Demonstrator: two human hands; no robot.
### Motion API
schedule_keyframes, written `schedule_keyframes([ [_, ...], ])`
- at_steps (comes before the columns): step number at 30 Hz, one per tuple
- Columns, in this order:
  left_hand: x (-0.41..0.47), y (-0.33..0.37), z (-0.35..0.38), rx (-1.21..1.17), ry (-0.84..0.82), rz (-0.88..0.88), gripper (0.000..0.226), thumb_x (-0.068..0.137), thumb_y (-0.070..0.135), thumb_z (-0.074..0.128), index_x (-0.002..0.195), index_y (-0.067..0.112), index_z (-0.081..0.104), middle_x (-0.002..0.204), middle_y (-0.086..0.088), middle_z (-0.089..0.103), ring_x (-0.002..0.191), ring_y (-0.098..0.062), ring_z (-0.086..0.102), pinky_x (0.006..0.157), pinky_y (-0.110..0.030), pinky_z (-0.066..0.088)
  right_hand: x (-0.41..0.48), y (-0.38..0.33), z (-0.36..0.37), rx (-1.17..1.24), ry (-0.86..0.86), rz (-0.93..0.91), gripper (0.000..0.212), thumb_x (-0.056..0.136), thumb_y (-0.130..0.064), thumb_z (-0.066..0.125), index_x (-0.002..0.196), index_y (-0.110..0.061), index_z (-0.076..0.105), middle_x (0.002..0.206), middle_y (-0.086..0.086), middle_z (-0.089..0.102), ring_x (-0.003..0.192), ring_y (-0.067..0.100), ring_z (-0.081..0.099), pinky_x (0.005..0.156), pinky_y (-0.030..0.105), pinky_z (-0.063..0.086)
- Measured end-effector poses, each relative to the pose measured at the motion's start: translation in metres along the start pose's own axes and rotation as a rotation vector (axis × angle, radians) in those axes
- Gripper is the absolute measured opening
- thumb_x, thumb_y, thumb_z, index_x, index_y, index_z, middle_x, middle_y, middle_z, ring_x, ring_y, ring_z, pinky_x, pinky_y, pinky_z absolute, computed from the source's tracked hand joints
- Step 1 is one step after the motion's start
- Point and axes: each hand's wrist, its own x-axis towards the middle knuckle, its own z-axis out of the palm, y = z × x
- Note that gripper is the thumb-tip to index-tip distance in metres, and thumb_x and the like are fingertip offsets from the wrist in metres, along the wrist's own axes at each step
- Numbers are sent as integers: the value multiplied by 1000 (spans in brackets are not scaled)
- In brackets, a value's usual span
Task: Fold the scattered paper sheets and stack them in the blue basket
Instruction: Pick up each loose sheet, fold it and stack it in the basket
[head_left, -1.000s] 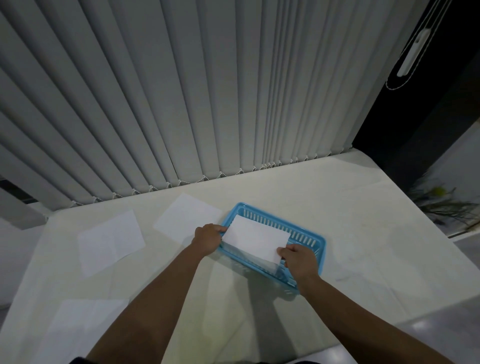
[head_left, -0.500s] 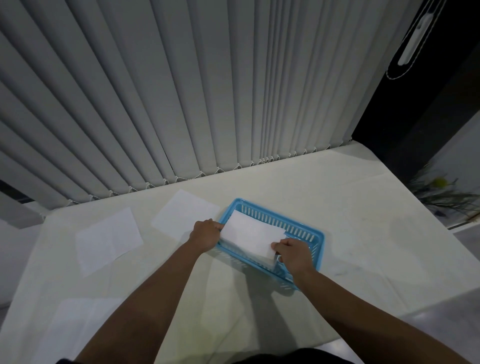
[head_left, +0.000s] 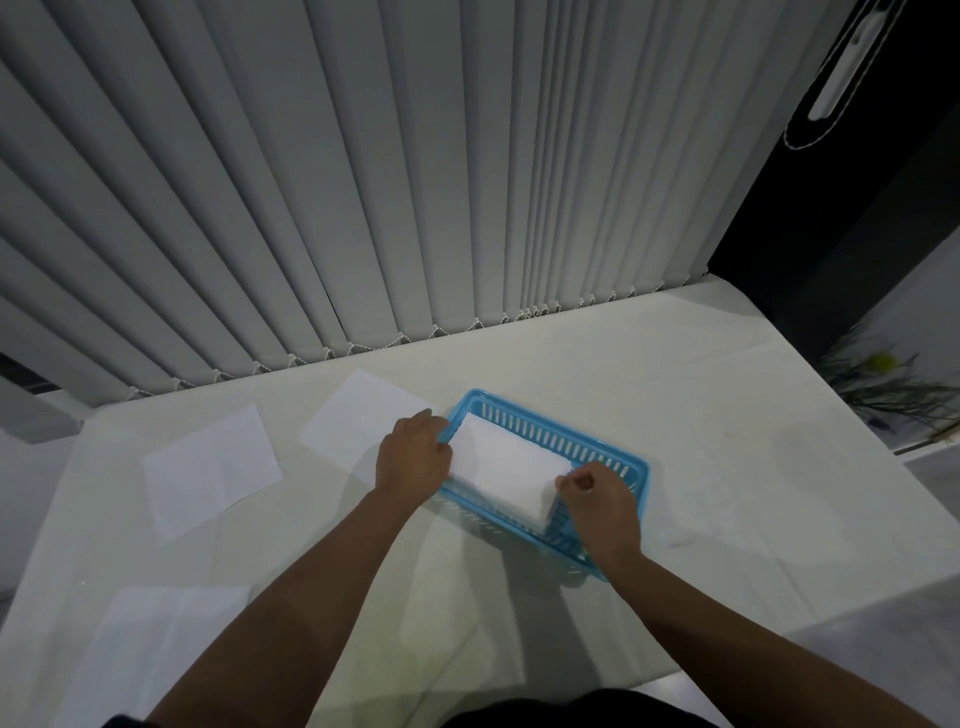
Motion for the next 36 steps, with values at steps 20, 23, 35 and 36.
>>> schedule_keyframes([
  [20, -9, -5, 46, 261, -242, 288, 80, 82, 68, -5, 151, 27, -11, 161, 1, -16, 148, -19, -19, 117, -45, -14, 3, 18, 28, -824, -304, -394, 107, 60, -71, -37, 152, -23, -8, 162, 1, -9, 149, 27, -8, 116, 53, -9],
  [23, -10, -16, 41, 101, -121, 192, 73, 88, 63, 0, 152, 29, -4, 162, 3, -6, 150, -16, -9, 120, -41, -7, 4, 4, 23, -798, -243, -412, 105, 67, -72, -30, 152, -24, 6, 163, 0, 4, 149, 28, 1, 116, 52, -9],
  [35, 20, -126, 2, -61, -30, -353, 58, 98, 35, 40, 149, 14, 23, 159, -9, 20, 145, -27, 24, 118, -42, 23, 69, -106, 125, -753, -375, -674, 57, 95, -47, 39, 147, -24, 31, 161, 1, 13, 147, 30, 9, 119, 50, 1],
  [36, 25, -130, -2, -103, -30, -362, 58, 97, 34, 42, 149, 14, 24, 159, -9, 20, 145, -28, 25, 117, -42, 26, 77, -116, 137, -780, -396, -702, 57, 95, -46, 39, 147, -24, 31, 161, 1, 13, 147, 30, 9, 118, 50, 2],
])
